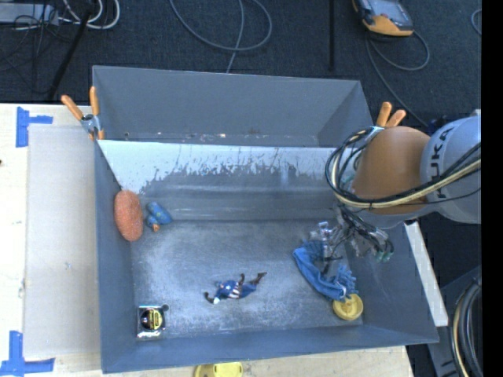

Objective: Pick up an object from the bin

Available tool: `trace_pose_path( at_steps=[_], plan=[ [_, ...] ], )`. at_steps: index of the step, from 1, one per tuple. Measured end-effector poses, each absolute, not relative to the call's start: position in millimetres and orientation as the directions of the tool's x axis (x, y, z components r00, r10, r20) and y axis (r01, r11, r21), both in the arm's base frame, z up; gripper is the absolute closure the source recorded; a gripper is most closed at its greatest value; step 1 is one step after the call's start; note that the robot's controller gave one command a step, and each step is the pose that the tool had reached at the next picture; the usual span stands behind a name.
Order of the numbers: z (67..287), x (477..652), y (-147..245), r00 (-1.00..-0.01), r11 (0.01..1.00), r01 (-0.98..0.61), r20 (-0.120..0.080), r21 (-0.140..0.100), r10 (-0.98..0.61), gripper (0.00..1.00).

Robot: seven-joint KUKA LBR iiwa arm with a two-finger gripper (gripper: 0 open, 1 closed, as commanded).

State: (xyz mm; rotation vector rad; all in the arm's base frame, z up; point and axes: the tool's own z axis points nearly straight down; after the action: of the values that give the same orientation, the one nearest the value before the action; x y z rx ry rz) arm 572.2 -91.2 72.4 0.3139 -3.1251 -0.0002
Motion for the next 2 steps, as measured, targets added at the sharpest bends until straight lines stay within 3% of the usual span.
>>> trace_pose_path(
  at_steps=[1,2],
  plan=[
    [143.0,592.1,-130.0,-0.979,0.979,-0.203,-0.001,0.0,-0.203,1.0],
    [143.0,592.1,-130.1,-0.979,0.979,-0.202,-0.001,0.0,-0.202,1.0]
  ],
)
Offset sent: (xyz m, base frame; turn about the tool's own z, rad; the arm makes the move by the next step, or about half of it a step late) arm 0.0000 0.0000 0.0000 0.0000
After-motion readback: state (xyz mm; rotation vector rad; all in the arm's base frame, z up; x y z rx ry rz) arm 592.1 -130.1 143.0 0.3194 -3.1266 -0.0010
